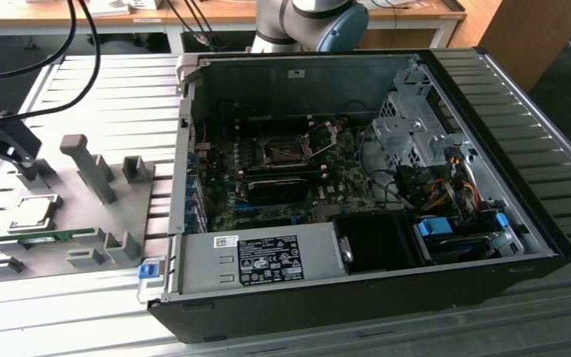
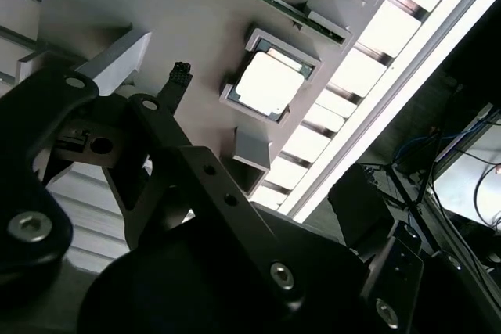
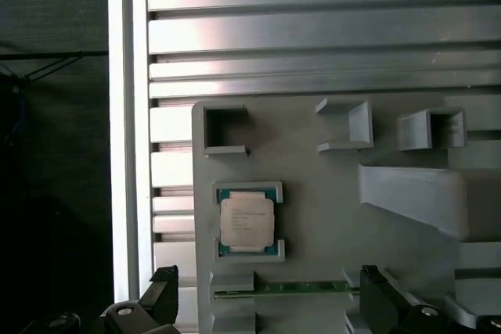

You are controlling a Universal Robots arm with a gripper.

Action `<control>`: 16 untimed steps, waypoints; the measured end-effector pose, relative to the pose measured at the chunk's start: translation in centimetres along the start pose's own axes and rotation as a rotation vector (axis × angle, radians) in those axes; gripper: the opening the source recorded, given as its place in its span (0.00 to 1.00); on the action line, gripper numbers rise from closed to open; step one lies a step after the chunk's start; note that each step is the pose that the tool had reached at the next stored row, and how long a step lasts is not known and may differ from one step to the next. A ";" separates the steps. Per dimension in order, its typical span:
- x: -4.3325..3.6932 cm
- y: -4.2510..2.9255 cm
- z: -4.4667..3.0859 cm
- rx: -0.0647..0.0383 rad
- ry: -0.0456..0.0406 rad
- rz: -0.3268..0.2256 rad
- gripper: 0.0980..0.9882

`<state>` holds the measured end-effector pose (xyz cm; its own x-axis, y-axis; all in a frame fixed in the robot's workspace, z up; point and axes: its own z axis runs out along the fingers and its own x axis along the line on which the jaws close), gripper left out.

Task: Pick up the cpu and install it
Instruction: 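Pick up the cpu and move it towards the insertion slot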

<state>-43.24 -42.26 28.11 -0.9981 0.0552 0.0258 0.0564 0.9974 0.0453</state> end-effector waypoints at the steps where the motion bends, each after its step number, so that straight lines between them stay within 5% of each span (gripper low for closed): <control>1: 0.00 0.00 0.08 0.000 0.0006 0.000 1.00; 16: -0.06 -0.09 1.31 0.001 0.0043 -0.011 1.00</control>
<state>-43.22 -42.29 26.80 -0.9986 0.0441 0.0295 0.0454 0.9980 0.0450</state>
